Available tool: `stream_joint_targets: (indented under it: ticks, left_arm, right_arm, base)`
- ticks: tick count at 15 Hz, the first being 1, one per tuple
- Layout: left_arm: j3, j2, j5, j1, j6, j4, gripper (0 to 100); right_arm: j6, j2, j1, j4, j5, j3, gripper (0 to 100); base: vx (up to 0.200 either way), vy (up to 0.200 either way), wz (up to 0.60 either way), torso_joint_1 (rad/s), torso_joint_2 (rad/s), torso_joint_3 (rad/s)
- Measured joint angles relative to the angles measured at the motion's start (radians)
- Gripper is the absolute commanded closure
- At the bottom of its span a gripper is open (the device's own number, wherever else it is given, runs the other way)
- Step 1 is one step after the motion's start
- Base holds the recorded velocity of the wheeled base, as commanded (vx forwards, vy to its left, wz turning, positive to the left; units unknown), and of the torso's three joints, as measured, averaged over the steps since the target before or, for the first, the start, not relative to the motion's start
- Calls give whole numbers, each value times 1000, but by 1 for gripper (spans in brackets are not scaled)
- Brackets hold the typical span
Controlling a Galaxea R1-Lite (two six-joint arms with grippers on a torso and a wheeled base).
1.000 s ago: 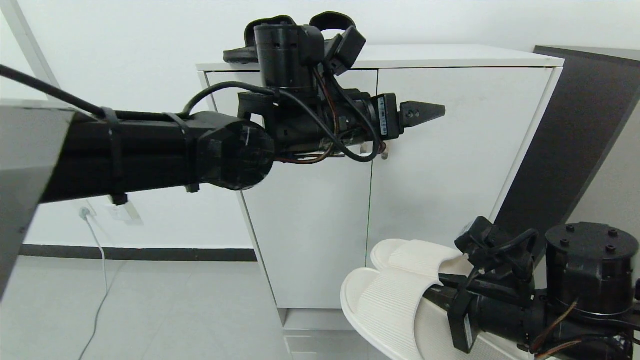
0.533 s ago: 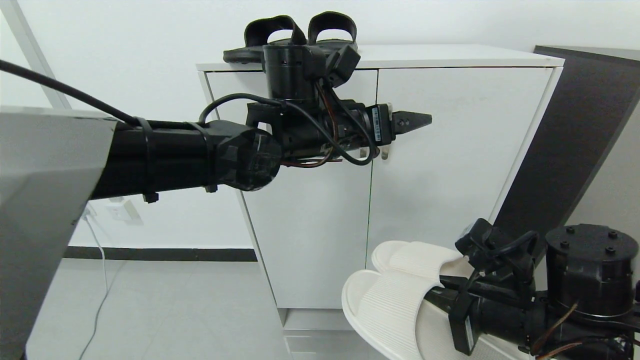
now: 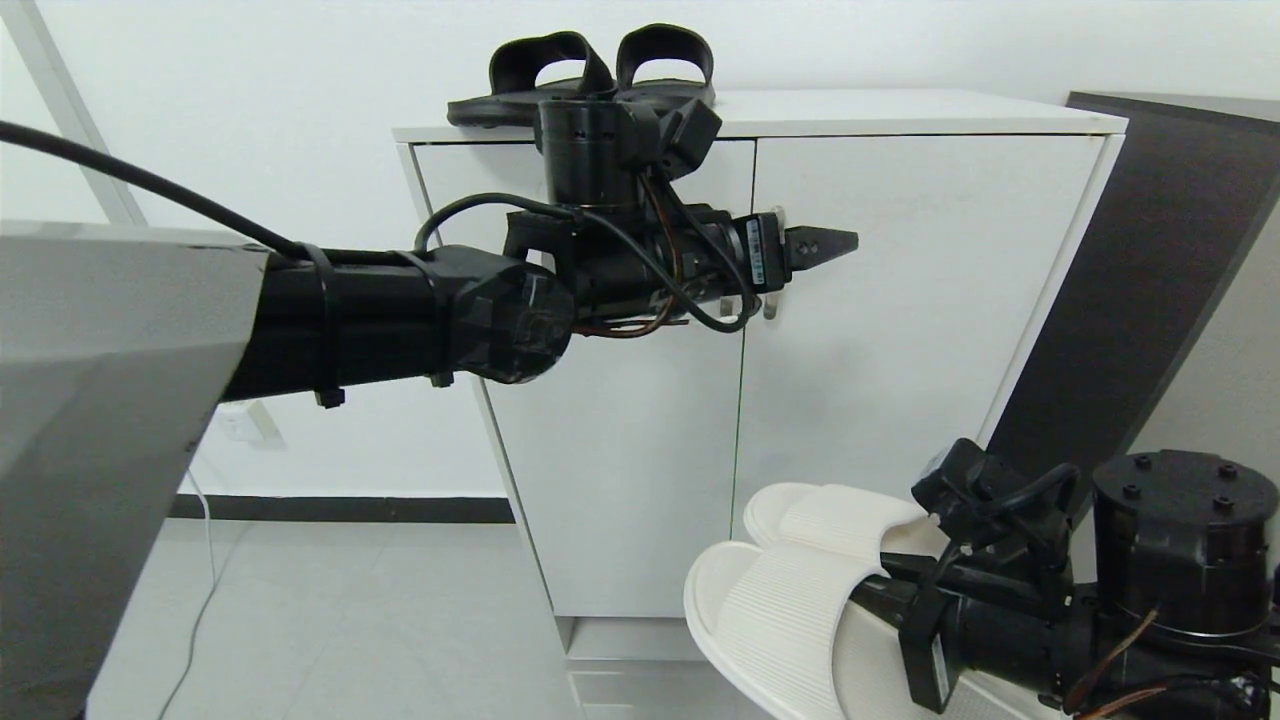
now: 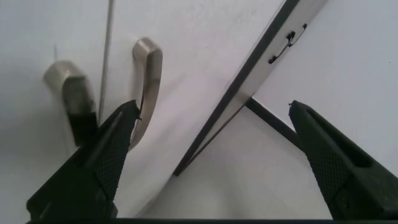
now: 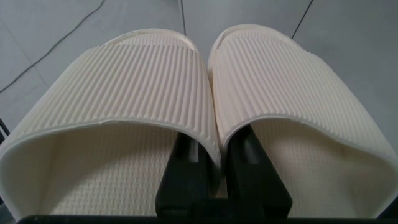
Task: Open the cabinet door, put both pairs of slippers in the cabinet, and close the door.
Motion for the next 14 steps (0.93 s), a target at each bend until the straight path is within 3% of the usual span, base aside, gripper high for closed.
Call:
stream_joint_targets:
  ticks: [3, 4, 7, 9, 14]
  left_arm:
    - [-61, 35, 20, -11, -3, 37, 0]
    - [-75, 42, 22, -13, -4, 46, 100]
    - [-85, 52, 27, -13, -8, 48, 100]
    - [-77, 49, 28, -13, -29, 47, 100]
    - [25, -13, 21, -36, -32, 41, 100]
  right_arm:
    - [0, -2, 0, 0, 1, 3, 100]
    - [0, -4, -1, 0, 1, 4, 100]
    - [0, -12, 0, 0, 1, 9, 100]
    - [-1, -16, 1, 1, 3, 17, 100]
    - [-1, -29, 15, 3, 13, 34, 100]
  base:
    - [0, 0, 0, 0, 0, 0]
    - [0, 0, 0, 0, 0, 0]
    - [0, 0, 0, 0, 0, 0]
    - [0, 0, 0, 0, 0, 0]
    - [0, 0, 0, 0, 0, 0]
